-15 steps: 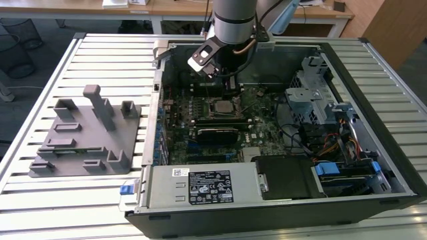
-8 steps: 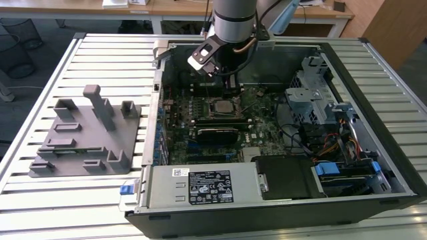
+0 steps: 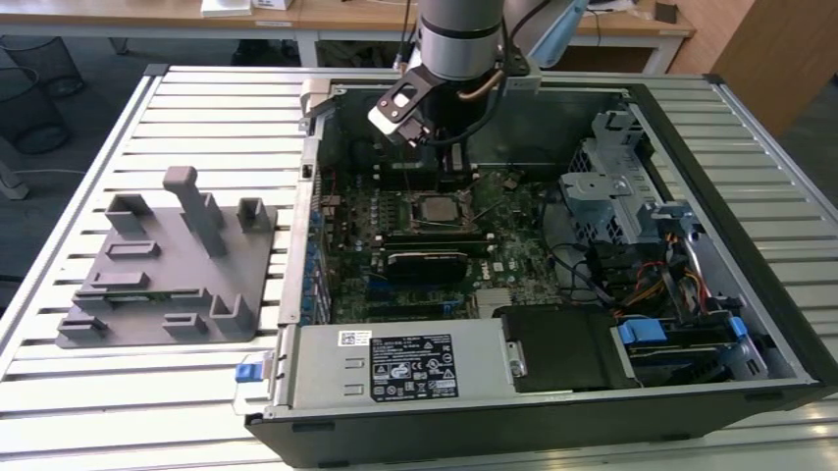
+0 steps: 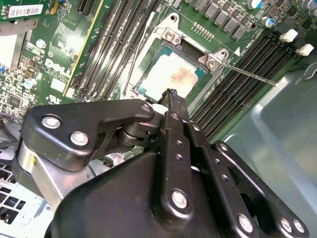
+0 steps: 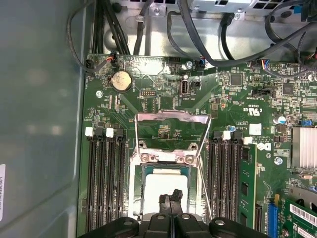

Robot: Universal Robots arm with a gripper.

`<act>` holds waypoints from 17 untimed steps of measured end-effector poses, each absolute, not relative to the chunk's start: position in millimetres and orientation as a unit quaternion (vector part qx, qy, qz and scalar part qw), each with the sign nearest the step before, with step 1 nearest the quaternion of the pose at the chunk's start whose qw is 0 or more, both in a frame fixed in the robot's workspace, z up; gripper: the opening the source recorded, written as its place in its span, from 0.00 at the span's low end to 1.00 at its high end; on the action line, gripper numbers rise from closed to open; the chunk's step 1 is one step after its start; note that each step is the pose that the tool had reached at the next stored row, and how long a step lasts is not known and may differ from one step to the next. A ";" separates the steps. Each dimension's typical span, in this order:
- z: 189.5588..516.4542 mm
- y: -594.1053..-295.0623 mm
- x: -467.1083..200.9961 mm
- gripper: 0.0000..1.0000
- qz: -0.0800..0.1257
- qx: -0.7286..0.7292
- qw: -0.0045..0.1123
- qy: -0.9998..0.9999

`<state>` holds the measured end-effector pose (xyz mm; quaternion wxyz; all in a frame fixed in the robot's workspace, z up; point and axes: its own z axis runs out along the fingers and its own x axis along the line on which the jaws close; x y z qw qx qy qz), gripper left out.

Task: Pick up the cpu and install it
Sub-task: 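Close the cpu cover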

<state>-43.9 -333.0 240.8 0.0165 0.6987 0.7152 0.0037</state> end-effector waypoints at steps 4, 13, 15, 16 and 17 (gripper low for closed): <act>243.2 -332.7 -43.9 0.11 0.003 0.699 0.018 0.715; 247.8 -331.6 -43.9 0.11 0.000 0.699 0.020 0.715; 248.6 -331.3 -43.9 0.11 -0.001 0.699 0.021 0.715; 249.0 -331.1 -43.9 0.11 -0.002 0.699 0.022 0.715; 249.4 -330.9 -43.9 0.11 -0.002 0.699 0.022 0.715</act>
